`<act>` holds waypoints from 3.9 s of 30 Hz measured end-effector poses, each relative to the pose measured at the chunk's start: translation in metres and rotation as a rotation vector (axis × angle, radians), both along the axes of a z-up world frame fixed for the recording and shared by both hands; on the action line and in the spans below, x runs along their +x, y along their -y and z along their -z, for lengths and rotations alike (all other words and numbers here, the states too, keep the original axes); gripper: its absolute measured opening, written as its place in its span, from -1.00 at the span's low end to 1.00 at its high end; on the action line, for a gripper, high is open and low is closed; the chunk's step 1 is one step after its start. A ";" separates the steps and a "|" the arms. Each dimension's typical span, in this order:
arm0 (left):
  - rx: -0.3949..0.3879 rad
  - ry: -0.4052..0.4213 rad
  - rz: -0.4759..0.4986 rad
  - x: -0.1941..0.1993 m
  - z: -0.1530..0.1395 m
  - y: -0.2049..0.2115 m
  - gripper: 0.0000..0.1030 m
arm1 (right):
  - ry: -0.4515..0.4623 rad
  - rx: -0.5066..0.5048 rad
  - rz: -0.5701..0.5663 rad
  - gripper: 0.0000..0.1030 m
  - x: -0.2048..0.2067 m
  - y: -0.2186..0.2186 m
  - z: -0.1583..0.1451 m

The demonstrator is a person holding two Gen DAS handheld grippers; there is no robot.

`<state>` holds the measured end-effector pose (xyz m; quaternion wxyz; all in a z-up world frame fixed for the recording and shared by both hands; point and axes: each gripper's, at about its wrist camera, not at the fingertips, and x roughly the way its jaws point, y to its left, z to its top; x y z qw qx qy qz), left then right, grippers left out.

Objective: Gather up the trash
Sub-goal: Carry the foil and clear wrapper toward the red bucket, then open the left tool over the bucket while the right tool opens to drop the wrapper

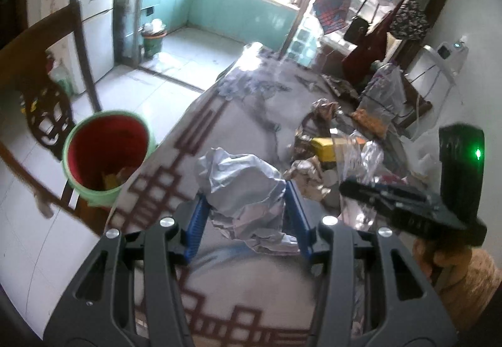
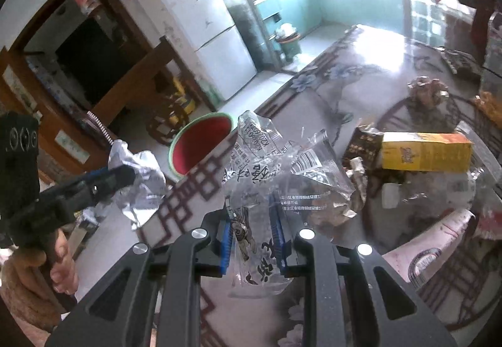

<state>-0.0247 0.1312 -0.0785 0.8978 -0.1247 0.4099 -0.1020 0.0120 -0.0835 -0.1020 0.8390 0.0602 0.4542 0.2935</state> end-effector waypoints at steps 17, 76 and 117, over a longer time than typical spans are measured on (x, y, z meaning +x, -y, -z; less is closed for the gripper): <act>0.054 0.080 0.180 0.083 -0.031 -0.017 -0.10 | 0.145 -0.004 0.391 -0.59 -0.010 0.003 -0.055; 0.137 -0.052 -0.037 0.163 0.024 -0.228 -0.09 | -0.001 0.001 0.070 -0.57 0.111 -0.267 -0.008; 0.111 -0.012 -0.070 0.174 0.013 -0.228 0.38 | 0.040 -0.001 0.118 0.00 0.110 -0.242 -0.020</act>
